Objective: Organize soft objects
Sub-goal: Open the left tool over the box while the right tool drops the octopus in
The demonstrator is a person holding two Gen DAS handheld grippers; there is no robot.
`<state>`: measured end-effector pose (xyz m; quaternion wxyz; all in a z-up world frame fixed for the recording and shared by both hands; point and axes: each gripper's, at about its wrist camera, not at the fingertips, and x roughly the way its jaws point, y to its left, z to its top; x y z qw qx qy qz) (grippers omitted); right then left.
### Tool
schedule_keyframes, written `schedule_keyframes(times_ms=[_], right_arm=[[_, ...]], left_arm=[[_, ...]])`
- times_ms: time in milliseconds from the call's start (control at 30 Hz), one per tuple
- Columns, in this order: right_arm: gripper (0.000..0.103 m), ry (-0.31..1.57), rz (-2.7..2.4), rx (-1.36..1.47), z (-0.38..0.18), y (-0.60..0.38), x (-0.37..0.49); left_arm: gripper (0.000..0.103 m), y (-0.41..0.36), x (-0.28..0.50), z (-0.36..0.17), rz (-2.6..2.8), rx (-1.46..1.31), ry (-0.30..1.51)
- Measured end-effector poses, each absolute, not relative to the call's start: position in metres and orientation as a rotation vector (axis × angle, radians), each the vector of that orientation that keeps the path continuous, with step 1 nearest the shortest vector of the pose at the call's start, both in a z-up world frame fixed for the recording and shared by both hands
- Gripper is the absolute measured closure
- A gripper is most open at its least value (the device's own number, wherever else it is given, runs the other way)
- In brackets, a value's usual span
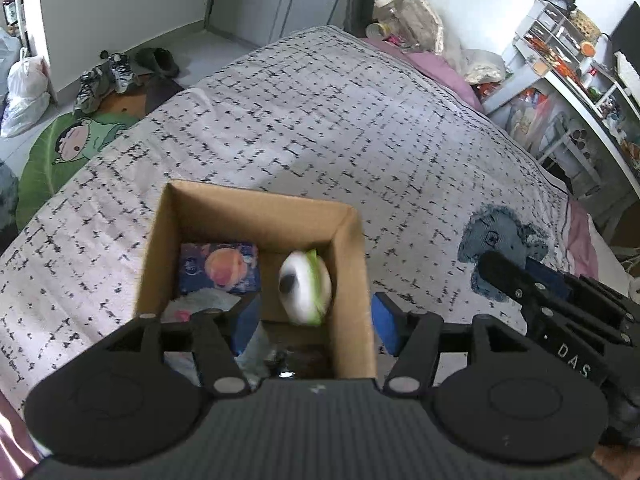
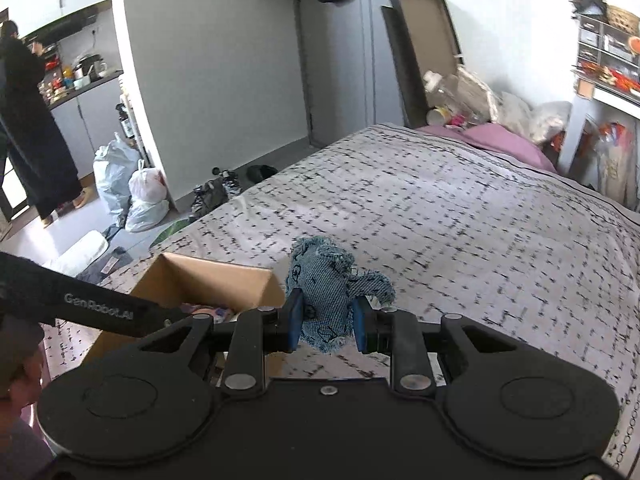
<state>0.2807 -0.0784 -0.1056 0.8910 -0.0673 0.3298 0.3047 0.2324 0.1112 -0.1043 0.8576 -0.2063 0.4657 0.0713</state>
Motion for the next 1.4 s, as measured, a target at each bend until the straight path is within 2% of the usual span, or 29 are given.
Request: schedule_keyframes(times_ms=[567,867,1100,1300,1367,1400], right_arm=[[0.076,0.742,0.721,-0.164,-0.117,-0.027,0.268],[0.052,0.8,0.708,-0.157,-0.123,-0.028,0.26],[0.048,0.791,0.64,-0.107,-0.105,-0.059,0.255],[0.029,0.789,0.572,-0.082,-0.095,-0.081,0.239],[0.016,0.795,0.557,-0.076,-0.093,-0.085,0.234],[0.014,0.796,0.545,-0.071,-0.091,-0.087,0.232]], left_arm=[[0.043,0.154,0.225,-0.113,0.164,-0.492,0.974],[0.043,0.158,0.219,-0.101,0.158,-0.484,0.967],[0.036,0.151,0.208,-0.084,0.145,-0.483,0.941],[0.028,0.138,0.197,-0.072,0.128,-0.456,0.946],[0.028,0.134,0.192,-0.067,0.129,-0.439,0.944],[0.027,0.132,0.189,-0.066,0.129,-0.43,0.945]])
